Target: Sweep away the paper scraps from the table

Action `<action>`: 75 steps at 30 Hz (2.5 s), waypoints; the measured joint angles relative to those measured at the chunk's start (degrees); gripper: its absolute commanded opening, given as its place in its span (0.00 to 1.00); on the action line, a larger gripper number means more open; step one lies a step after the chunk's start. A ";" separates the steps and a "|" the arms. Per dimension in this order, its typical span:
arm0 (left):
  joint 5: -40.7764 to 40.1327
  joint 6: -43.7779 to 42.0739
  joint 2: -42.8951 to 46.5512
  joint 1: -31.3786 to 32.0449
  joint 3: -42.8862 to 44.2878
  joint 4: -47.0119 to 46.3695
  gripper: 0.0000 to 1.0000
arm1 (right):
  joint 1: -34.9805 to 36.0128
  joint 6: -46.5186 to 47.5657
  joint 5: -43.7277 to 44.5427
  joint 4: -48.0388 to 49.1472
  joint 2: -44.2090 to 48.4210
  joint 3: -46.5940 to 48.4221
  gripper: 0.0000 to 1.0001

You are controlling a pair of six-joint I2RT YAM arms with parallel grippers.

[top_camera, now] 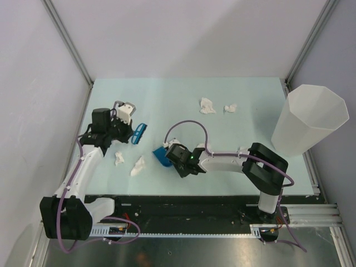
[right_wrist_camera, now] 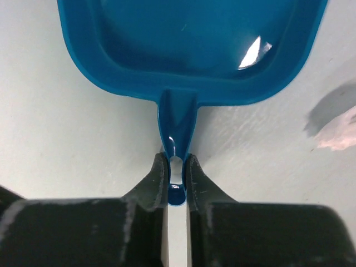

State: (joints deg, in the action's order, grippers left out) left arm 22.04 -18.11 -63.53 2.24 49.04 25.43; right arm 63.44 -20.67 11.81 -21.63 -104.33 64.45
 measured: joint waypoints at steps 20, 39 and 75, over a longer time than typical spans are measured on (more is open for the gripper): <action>-11.30 -13.57 5.25 2.80 5.07 22.99 0.00 | 6.69 21.79 -1.29 -14.95 13.92 -1.07 0.00; -29.27 -20.13 9.49 2.16 0.70 32.79 0.00 | 3.93 24.92 -1.84 -15.80 13.94 -1.40 0.00; -9.05 -16.87 -14.14 16.39 13.86 15.02 0.00 | 0.92 25.18 -1.97 -14.10 19.08 -3.54 0.00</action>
State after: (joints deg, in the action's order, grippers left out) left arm 12.99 -34.98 -77.67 18.63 62.89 40.45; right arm 64.36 4.51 9.85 -35.73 -85.25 60.90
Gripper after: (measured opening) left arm 0.082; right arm 0.080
